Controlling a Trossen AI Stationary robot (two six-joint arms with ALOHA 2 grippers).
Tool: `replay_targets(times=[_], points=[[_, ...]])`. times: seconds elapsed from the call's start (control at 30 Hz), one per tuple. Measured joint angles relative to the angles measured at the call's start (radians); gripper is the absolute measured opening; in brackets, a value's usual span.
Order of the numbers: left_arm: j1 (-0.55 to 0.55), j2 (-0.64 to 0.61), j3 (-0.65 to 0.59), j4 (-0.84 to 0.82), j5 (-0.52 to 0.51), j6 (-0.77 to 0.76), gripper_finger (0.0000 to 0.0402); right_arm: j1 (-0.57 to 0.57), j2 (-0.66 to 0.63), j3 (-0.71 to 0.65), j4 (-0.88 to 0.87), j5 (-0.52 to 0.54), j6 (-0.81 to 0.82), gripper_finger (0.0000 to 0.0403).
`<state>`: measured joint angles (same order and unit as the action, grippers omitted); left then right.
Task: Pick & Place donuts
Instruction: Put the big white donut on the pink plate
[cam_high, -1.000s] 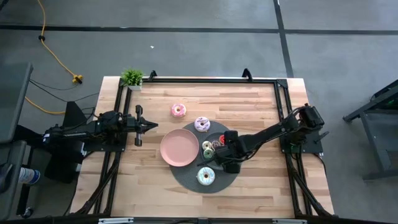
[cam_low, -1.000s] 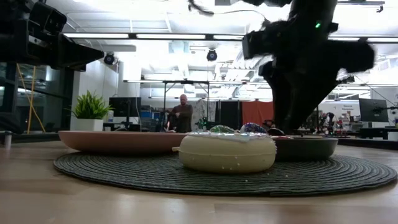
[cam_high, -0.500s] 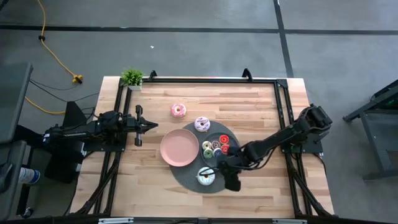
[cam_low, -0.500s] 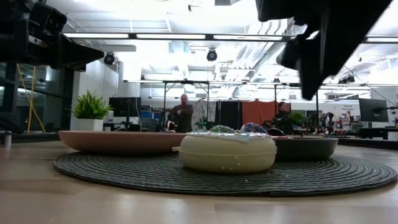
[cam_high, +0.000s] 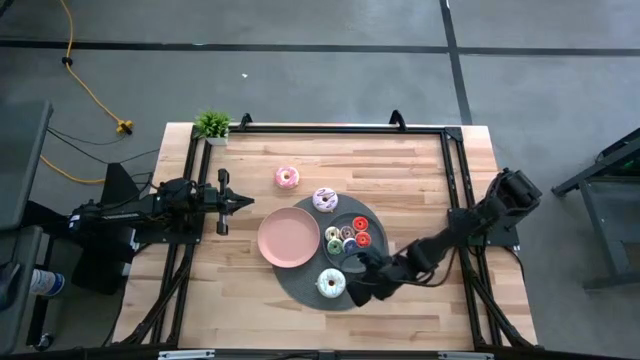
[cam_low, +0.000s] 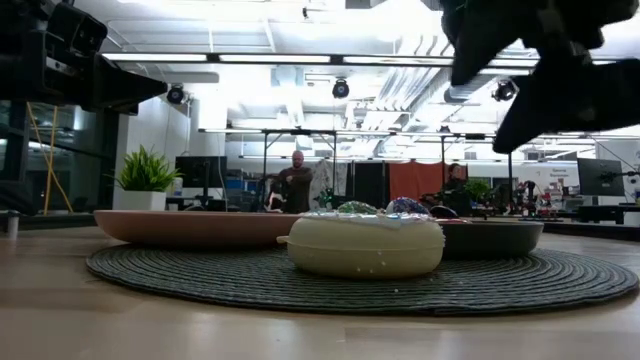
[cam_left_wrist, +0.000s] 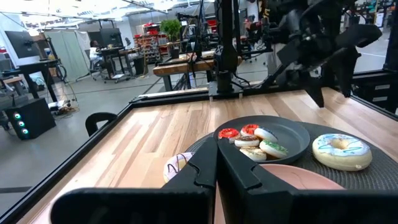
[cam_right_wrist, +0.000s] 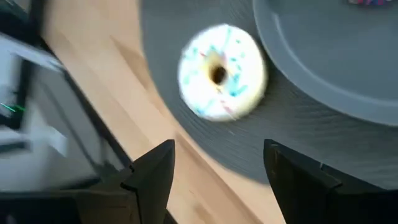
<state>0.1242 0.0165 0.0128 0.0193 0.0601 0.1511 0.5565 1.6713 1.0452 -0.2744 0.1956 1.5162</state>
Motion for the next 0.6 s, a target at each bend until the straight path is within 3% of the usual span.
replay_targets(times=[0.1, 0.27, 0.6], points=[[0.000, 0.000, 0.000, 0.000, 0.000, 0.000, 0.0001, 0.041, -0.011, -0.076, 0.164, 0.122, 0.064, 0.0234], [0.000, 0.000, 0.000, 0.000, 0.000, 0.000, 0.0001, 0.106, -0.012, -0.134, 0.294, 0.255, 0.114, 0.0233], [0.000, 0.000, 0.000, 0.000, 0.000, 0.000, 0.0001, 0.163, -0.009, -0.145, 0.284, 0.316, 0.145, 0.0232]])
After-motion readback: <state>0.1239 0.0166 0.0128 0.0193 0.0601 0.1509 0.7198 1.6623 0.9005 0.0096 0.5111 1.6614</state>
